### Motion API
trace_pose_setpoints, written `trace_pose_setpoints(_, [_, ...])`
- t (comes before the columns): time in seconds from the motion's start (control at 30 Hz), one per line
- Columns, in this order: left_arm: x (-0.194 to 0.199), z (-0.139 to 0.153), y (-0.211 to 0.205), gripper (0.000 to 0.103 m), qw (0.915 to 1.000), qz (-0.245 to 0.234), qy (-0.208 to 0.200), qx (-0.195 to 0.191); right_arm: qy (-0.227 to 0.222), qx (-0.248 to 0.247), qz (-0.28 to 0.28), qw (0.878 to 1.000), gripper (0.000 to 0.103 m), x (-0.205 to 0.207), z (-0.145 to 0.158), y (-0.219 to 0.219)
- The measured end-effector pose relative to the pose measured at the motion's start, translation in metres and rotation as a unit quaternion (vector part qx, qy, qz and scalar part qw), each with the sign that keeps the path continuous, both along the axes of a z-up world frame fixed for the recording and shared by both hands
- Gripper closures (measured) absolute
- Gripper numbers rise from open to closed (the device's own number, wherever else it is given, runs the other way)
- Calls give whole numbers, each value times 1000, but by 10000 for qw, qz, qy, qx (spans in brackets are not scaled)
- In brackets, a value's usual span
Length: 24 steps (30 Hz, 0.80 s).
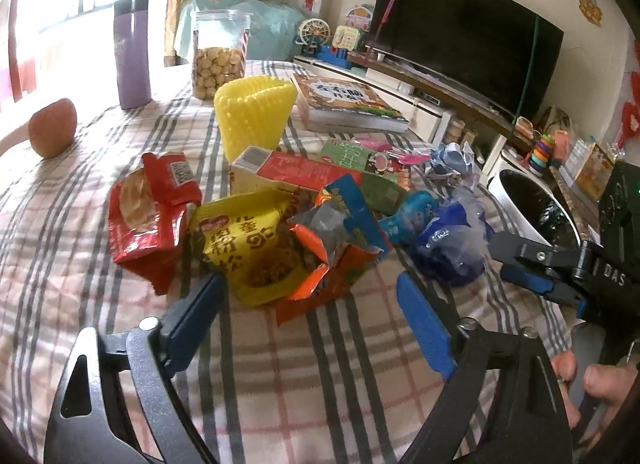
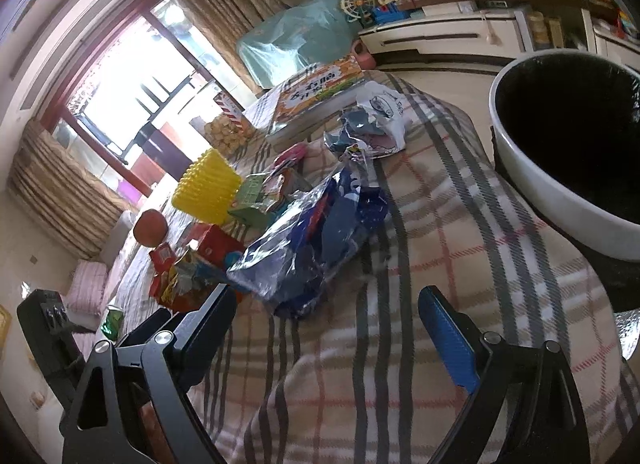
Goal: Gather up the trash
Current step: 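Grasp the orange snack wrapper with the left tool while the right tool grasps the blue plastic bag, then carry wrapper and bag over the trash bin and open both tools to drop them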
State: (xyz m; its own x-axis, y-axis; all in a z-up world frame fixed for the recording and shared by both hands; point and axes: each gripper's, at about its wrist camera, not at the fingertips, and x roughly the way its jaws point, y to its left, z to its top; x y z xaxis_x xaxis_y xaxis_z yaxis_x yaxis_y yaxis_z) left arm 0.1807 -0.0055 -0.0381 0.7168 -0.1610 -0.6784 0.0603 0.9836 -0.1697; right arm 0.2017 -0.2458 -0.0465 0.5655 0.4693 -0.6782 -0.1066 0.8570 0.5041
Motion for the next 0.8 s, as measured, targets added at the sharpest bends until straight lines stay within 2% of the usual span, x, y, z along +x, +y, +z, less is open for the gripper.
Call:
trace_pose_setpoints(0.1, [5, -4, -3, 32, 9999, -80, 93, -6, 52, 60, -15, 10000, 14, 8, -4, 1])
trace_pose_setpoints(0.17, [6, -5, -6, 50, 9998, -148, 146, 2, 46, 65, 27, 10000, 22, 13, -5, 7])
trace_pose_setpoints(0.2, [7, -6, -7, 56, 9997, -190, 170, 3, 36, 76, 51, 10000, 30, 14, -6, 9])
trace_pose_setpoints(0.23, [8, -6, -9, 68, 9995, -235, 201, 6, 26, 73, 80, 9999, 42, 16, -7, 12])
trace_pose_setpoints(0.27, [8, -7, -11, 79, 9994, -274, 221, 5, 27, 42, 120, 9999, 50, 17, -7, 14])
trace_pose_setpoints(0.3, [7, -7, -12, 83, 9993, -311, 224, 13, 28, 37, 189, 9998, 67, 17, -8, 17])
trace_pose_setpoints(0.33, [6, -7, -15, 92, 9991, -359, 226, 28, 24, 42, 241, 9997, 75, 16, -8, 19])
trace_pose_setpoints(0.37, [4, -7, -16, 95, 9990, -383, 221, 40, -22, 31, 266, 9996, 77, 14, -7, 19])
trace_pose_setpoints(0.5, [-5, -4, -25, 98, 9986, -513, 137, 58, -161, 48, 329, 9993, 87, 3, -3, 12])
trace_pose_setpoints(0.8, [-12, 5, -55, 100, 9962, -870, 26, -76, -349, 38, 143, 9993, 88, -19, 10, -24])
